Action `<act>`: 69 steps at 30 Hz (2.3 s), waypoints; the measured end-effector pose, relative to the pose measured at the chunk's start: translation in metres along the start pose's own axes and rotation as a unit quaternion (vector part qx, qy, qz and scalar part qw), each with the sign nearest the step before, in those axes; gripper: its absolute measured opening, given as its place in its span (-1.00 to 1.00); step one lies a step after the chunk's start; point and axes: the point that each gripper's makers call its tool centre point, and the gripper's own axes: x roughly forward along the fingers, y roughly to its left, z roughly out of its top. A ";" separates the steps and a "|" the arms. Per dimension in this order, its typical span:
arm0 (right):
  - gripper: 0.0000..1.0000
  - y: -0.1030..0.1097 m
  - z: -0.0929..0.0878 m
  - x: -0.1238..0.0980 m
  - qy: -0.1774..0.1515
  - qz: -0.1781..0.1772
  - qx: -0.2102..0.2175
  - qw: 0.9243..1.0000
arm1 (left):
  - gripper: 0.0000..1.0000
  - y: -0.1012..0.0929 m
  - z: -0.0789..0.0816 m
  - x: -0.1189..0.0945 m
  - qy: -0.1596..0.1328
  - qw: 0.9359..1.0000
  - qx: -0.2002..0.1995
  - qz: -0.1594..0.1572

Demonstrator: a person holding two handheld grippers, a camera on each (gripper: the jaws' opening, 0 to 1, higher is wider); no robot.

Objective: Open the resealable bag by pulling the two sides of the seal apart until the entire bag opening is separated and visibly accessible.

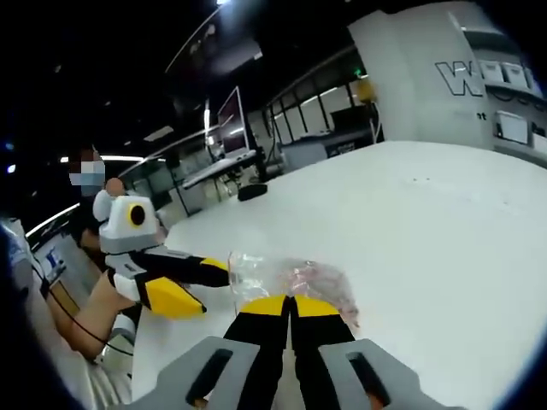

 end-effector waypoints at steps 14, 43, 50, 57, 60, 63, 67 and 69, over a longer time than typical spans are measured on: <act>-1.00 0.005 -0.002 -0.002 -0.001 0.004 0.002 1.000 | -0.32 0.000 -0.002 0.001 -0.001 1.000 -0.012 -0.006; -1.00 0.013 -0.003 -0.001 0.001 0.009 0.000 1.000 | -0.48 0.001 -0.003 0.003 0.001 1.000 -0.012 -0.009; -1.00 0.017 -0.004 0.000 0.000 0.013 0.004 1.000 | -0.56 0.000 -0.002 0.002 -0.005 1.000 -0.022 -0.015; -1.00 0.019 -0.003 0.001 -0.002 0.015 0.003 1.000 | -0.60 0.000 -0.003 0.001 -0.004 1.000 -0.025 -0.015; -1.00 0.019 -0.002 0.001 -0.003 0.016 0.003 1.000 | -0.64 -0.001 -0.004 0.001 -0.002 1.000 -0.024 -0.018; -1.00 0.019 -0.002 0.001 -0.002 0.015 0.002 1.000 | -0.68 -0.002 -0.005 0.000 0.001 1.000 -0.024 -0.020; -1.00 0.017 -0.002 0.001 -0.003 0.014 0.005 1.000 | -0.71 -0.004 -0.006 0.000 0.004 0.999 -0.026 -0.025; -1.00 0.018 -0.002 0.001 -0.003 0.014 0.006 1.000 | -0.74 -0.004 -0.007 0.001 0.005 0.999 -0.026 -0.026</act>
